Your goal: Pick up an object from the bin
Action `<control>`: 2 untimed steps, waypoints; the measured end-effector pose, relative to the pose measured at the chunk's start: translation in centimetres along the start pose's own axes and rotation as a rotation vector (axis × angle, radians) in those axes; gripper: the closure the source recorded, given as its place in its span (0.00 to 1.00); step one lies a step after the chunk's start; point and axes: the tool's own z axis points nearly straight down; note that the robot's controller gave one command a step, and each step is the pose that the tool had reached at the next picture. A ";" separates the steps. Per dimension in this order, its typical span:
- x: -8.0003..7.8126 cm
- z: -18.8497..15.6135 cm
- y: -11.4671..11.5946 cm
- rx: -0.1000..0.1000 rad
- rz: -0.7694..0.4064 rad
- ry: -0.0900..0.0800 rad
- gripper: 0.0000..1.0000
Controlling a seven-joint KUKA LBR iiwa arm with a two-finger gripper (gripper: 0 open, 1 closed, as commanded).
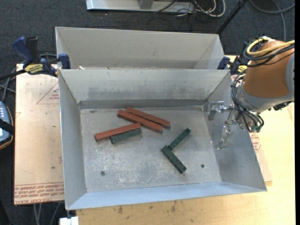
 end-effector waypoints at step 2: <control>-1.0 7.9 6.6 -0.004 -0.389 0.003 0.00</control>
Offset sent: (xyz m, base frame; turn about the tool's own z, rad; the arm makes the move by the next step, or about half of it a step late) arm 0.0161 0.0665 -0.0387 -0.3257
